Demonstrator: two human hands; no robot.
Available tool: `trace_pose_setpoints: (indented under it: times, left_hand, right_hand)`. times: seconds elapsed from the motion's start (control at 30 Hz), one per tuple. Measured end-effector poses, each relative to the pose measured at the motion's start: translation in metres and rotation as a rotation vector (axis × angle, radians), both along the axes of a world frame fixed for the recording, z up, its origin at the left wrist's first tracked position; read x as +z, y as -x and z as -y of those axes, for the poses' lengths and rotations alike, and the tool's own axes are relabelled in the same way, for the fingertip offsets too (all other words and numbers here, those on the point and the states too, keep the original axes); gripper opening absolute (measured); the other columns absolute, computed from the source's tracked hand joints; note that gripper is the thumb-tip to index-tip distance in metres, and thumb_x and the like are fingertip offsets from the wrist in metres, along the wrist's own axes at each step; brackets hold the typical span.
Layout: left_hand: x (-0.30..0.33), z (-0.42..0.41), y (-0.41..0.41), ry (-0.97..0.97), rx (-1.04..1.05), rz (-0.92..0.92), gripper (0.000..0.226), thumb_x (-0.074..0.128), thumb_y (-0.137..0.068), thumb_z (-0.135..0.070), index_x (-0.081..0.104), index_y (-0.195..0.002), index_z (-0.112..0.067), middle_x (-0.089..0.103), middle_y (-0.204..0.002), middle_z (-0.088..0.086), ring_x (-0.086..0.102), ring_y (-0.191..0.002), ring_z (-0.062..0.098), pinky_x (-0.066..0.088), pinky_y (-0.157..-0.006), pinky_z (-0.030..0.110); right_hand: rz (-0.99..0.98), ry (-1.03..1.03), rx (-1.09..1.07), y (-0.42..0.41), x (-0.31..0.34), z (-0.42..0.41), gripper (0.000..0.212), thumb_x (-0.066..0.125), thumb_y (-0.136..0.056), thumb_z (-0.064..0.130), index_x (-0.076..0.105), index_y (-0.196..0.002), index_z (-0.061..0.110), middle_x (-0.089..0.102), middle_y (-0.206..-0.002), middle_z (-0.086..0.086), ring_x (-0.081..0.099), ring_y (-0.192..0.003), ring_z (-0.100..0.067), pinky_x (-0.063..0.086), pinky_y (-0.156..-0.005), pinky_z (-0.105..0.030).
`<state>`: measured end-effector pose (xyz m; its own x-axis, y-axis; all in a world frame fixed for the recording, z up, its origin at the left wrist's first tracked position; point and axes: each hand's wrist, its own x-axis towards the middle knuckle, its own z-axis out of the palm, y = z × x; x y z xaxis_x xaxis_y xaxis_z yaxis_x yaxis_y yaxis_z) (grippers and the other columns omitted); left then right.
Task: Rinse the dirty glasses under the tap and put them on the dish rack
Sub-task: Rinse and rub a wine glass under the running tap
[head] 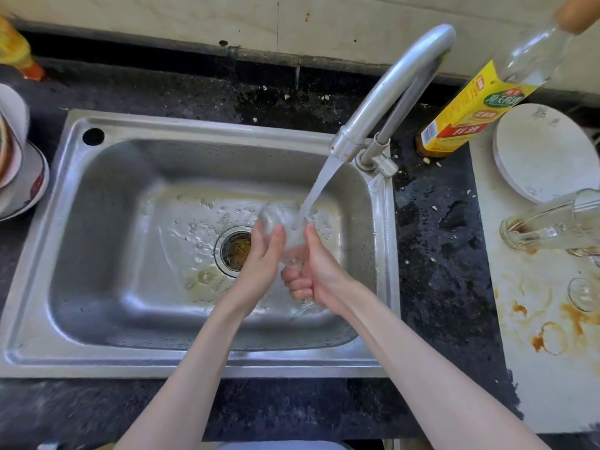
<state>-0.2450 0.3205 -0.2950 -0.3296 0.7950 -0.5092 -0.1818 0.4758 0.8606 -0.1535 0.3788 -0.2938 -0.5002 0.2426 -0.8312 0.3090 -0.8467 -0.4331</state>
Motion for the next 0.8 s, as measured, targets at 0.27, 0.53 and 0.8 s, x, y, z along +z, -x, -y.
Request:
trace_pose_setpoints:
  times: [0.27, 0.53, 0.8]
  left_hand:
    - [-0.005, -0.018, -0.01, -0.008, 0.229, -0.034, 0.058, 0.026, -0.093, -0.056, 0.037, -0.132, -0.014, 0.049, -0.122, -0.005, 0.048, -0.11, 0.008, 0.035, -0.087, 0.019]
    - [-0.017, -0.016, -0.003, -0.252, -0.168, -0.136, 0.066, 0.057, -0.083, -0.045, 0.017, -0.135, -0.04, 0.042, -0.131, 0.014, 0.054, -0.114, 0.02, 0.044, -0.098, 0.031]
    - [-0.002, -0.044, -0.007, -0.102, 0.368, -0.201, 0.036, 0.017, -0.102, -0.032, 0.047, -0.094, -0.015, 0.049, -0.086, -0.01, 0.05, -0.08, 0.0, 0.04, -0.066, 0.01]
  right_hand:
    - [0.19, -0.51, 0.088, 0.007, -0.006, 0.003, 0.066, 0.006, -0.087, 0.072, 0.057, -0.088, 0.03, 0.051, -0.062, 0.001, 0.04, -0.043, -0.003, 0.03, -0.044, -0.017]
    - [0.043, -0.05, -0.177, -0.002, 0.0, -0.001, 0.08, -0.001, -0.085, 0.074, 0.049, -0.064, 0.015, 0.027, -0.035, 0.003, 0.019, -0.027, -0.008, 0.014, -0.036, -0.01]
    - [0.021, -0.451, -0.161, 0.015, -0.001, 0.014, 0.07, 0.005, -0.089, 0.065, 0.059, -0.07, 0.023, 0.028, -0.044, 0.005, 0.021, -0.033, -0.004, 0.016, -0.035, -0.014]
